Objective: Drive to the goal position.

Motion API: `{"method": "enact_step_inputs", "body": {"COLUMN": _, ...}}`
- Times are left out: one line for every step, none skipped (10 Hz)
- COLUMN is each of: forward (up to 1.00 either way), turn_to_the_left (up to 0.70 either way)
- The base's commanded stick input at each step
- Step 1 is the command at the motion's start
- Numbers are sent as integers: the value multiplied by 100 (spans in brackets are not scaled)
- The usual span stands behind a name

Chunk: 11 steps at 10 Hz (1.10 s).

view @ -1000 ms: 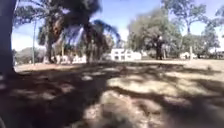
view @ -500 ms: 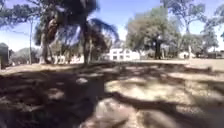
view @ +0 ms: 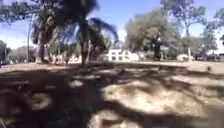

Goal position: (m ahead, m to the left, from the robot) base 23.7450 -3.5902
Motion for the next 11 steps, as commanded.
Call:
{"method": "enact_step_inputs", "body": {"forward": 70, "turn_to_the_left": 0}}
{"method": "enact_step_inputs", "body": {"forward": 70, "turn_to_the_left": 0}}
{"method": "enact_step_inputs", "body": {"forward": 70, "turn_to_the_left": -33}}
{"method": "enact_step_inputs", "body": {"forward": 70, "turn_to_the_left": -9}}
{"method": "enact_step_inputs", "body": {"forward": 70, "turn_to_the_left": 0}}
{"method": "enact_step_inputs", "body": {"forward": 70, "turn_to_the_left": 0}}
{"method": "enact_step_inputs", "body": {"forward": 70, "turn_to_the_left": 0}}
{"method": "enact_step_inputs", "body": {"forward": 70, "turn_to_the_left": 0}}
{"method": "enact_step_inputs", "body": {"forward": 70, "turn_to_the_left": 0}}
{"method": "enact_step_inputs", "body": {"forward": 70, "turn_to_the_left": 0}}
{"method": "enact_step_inputs", "body": {"forward": 70, "turn_to_the_left": 0}}
